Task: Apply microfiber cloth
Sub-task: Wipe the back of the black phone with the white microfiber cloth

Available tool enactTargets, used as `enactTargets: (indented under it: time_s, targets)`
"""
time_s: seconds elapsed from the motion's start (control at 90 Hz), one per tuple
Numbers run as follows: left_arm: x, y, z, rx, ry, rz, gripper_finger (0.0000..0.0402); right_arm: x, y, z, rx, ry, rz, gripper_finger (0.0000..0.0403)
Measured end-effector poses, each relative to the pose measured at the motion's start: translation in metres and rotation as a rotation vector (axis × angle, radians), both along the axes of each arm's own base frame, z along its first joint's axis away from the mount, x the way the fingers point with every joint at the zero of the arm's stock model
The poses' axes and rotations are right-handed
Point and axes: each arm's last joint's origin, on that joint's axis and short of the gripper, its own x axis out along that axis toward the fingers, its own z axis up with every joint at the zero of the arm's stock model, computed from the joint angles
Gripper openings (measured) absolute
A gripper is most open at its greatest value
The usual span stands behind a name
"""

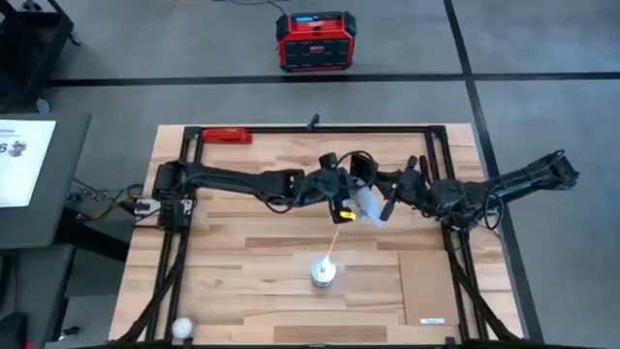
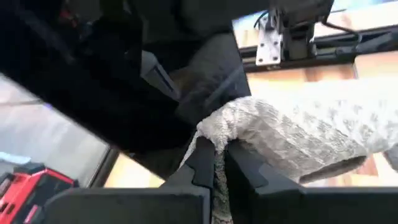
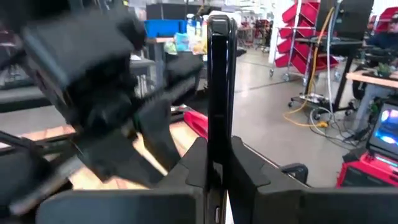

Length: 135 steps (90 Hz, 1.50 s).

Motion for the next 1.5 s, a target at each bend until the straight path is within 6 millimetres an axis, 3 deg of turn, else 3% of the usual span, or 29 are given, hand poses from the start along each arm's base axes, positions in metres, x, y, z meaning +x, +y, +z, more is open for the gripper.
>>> enactTargets:
  time_s: [0.156, 0.289, 0.6, 0.978, 1.078, 1.378, 1.5]
  targets:
    - [0.0, 0.0, -0.006, 0.044, 0.009, 0.037, 0.0, -0.001, 0.002, 0.0, -0.01, 0.005, -0.002, 0.0014]
    - [-0.002, 0.004, 0.001, 0.076, 0.003, 0.027, 0.0, -0.002, 0.003, 0.001, -0.005, -0.003, -0.008, 0.0014]
    - [-0.024, 0.012, 0.047, 0.166, -0.087, 0.02, 0.0, -0.002, 0.005, -0.001, 0.038, -0.007, -0.017, 0.0014]
    - [-0.041, 0.025, 0.081, 0.235, -0.179, 0.058, 0.0, 0.005, 0.01, -0.009, 0.057, 0.026, 0.047, 0.0014]
    - [-0.041, 0.026, 0.077, 0.211, -0.162, 0.061, 0.0, 0.006, 0.011, -0.01, 0.045, 0.034, 0.063, 0.0014]
    - [-0.035, 0.015, 0.039, 0.129, -0.189, 0.048, 0.0, 0.005, 0.008, -0.01, 0.044, 0.035, 0.015, 0.0014]
    - [-0.035, 0.009, 0.034, 0.103, -0.195, 0.048, 0.0, 0.006, 0.004, -0.011, 0.039, 0.047, -0.004, 0.0014]
